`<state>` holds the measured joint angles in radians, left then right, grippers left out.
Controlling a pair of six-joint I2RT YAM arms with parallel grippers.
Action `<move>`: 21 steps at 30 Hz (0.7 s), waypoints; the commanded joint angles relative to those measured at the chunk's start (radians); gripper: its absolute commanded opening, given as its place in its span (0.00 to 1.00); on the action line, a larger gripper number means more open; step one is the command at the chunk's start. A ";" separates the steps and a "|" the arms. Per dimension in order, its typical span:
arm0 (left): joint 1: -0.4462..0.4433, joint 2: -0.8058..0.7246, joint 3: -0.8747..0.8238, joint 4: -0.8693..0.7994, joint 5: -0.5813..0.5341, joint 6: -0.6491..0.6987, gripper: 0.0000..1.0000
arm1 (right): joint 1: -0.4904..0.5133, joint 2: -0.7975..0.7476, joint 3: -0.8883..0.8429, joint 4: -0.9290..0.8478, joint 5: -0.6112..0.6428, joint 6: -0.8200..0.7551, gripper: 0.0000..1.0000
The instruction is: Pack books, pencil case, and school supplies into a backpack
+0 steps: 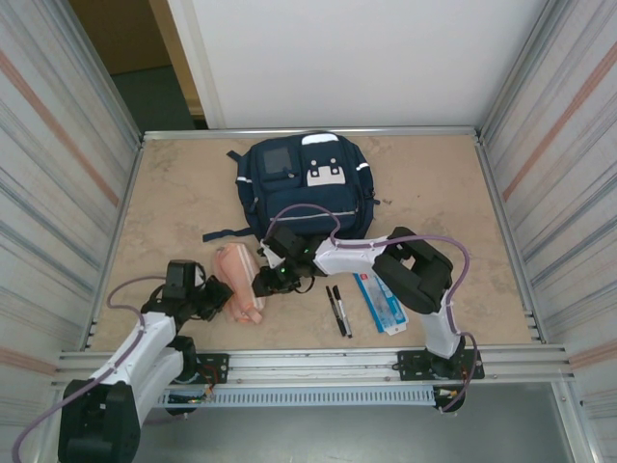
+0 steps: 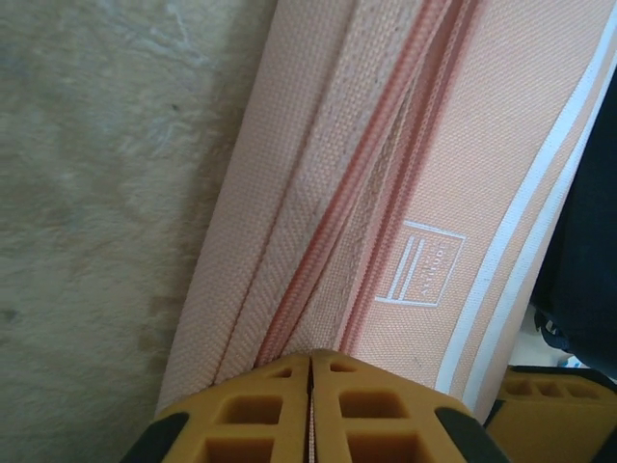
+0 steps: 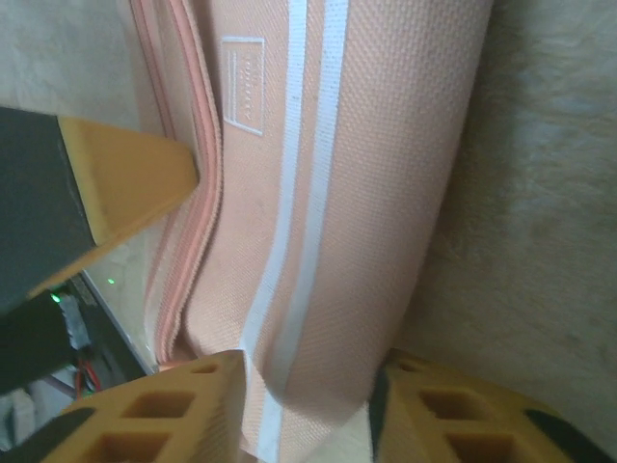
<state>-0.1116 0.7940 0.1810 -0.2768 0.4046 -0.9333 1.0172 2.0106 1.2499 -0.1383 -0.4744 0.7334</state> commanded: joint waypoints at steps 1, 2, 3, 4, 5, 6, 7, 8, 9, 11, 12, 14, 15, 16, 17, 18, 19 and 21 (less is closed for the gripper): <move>-0.002 -0.031 -0.040 -0.007 -0.047 -0.012 0.06 | 0.016 0.028 0.017 0.119 -0.049 0.073 0.42; -0.002 -0.039 -0.042 -0.012 -0.046 -0.014 0.04 | 0.021 0.044 0.035 0.109 -0.056 0.074 0.42; -0.002 -0.046 -0.043 -0.013 -0.044 -0.016 0.03 | 0.024 0.057 0.053 0.102 -0.065 0.074 0.43; -0.002 -0.053 -0.047 -0.014 -0.039 -0.022 0.03 | 0.029 0.067 0.065 0.103 -0.072 0.079 0.43; -0.003 -0.059 -0.056 -0.006 -0.034 -0.029 0.03 | 0.034 0.074 0.073 0.110 -0.074 0.087 0.43; -0.002 -0.064 -0.062 0.008 -0.027 -0.029 0.02 | 0.041 0.079 0.077 0.117 -0.072 0.092 0.43; -0.002 -0.065 -0.069 0.020 -0.025 -0.028 0.02 | 0.047 0.087 0.090 0.117 -0.070 0.092 0.43; -0.002 -0.068 -0.068 0.020 -0.023 -0.022 0.02 | 0.052 0.099 0.106 0.105 -0.069 0.085 0.41; -0.002 -0.067 -0.065 0.015 -0.020 -0.020 0.02 | 0.056 0.109 0.126 0.090 -0.072 0.079 0.37; -0.002 -0.070 -0.060 0.016 -0.007 -0.028 0.02 | 0.060 0.116 0.146 0.071 -0.067 0.072 0.26; -0.003 -0.075 -0.061 0.023 0.001 -0.032 0.02 | 0.063 0.110 0.142 0.076 -0.061 0.072 0.22; -0.002 -0.089 -0.054 0.022 0.009 -0.040 0.03 | 0.066 0.084 0.119 0.094 -0.036 0.070 0.12; 0.000 -0.100 -0.040 0.007 0.012 -0.029 0.06 | 0.063 0.074 0.107 0.099 -0.026 0.064 0.10; 0.001 -0.115 -0.017 -0.020 0.016 -0.012 0.12 | 0.058 0.055 0.095 0.100 -0.020 0.055 0.08; 0.002 -0.135 0.016 -0.054 0.018 0.011 0.20 | 0.051 0.032 0.083 0.100 -0.012 0.043 0.07; 0.003 -0.151 0.044 -0.085 0.015 0.027 0.30 | 0.044 0.009 0.069 0.102 -0.010 0.031 0.06; 0.003 -0.175 0.084 -0.116 0.008 0.043 0.42 | 0.035 -0.027 0.050 0.106 -0.006 0.012 0.04; 0.003 -0.213 0.137 -0.145 -0.019 0.072 0.56 | 0.020 -0.106 0.012 0.104 0.020 -0.039 0.02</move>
<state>-0.1112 0.6296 0.2291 -0.3500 0.3920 -0.9154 1.0534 2.0365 1.2922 -0.0643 -0.4843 0.7704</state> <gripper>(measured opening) 0.520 0.072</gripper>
